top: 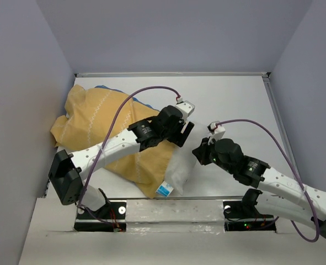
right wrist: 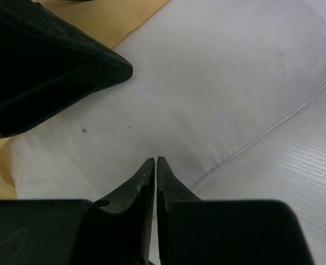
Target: Put the pillow into the pillowcase
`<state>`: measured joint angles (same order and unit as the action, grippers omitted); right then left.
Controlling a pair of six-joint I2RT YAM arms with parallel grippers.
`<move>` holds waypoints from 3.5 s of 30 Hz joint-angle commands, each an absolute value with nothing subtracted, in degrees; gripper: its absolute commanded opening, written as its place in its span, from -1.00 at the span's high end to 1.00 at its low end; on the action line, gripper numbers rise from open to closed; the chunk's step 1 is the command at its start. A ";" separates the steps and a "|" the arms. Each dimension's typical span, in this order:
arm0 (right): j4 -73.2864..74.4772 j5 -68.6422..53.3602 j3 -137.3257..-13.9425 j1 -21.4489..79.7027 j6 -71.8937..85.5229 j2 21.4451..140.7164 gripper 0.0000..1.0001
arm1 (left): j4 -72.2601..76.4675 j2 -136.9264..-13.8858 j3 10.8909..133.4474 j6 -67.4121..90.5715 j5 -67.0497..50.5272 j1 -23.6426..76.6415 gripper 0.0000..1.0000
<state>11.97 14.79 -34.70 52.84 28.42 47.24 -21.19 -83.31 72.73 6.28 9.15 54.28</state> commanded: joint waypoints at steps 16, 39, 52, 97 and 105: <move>3.00 15.29 -33.84 52.38 25.15 46.57 -0.20 | -12.84 -90.18 74.35 -1.32 35.16 56.51 0.44; -26.97 -7.21 -37.89 49.73 24.53 69.45 1.00 | -1.85 -85.69 80.05 10.54 8.63 50.54 1.00; -50.66 -19.95 -26.99 52.56 25.30 66.80 1.00 | 9.15 -89.56 86.92 25.05 -12.31 48.51 1.00; -33.22 10.20 -28.04 38.94 27.60 58.80 1.00 | 7.91 -55.53 33.48 21.99 20.65 54.14 -0.51; -32.35 9.32 -28.30 38.94 27.77 58.27 1.00 | 9.15 -61.43 36.29 19.34 26.52 53.00 -0.35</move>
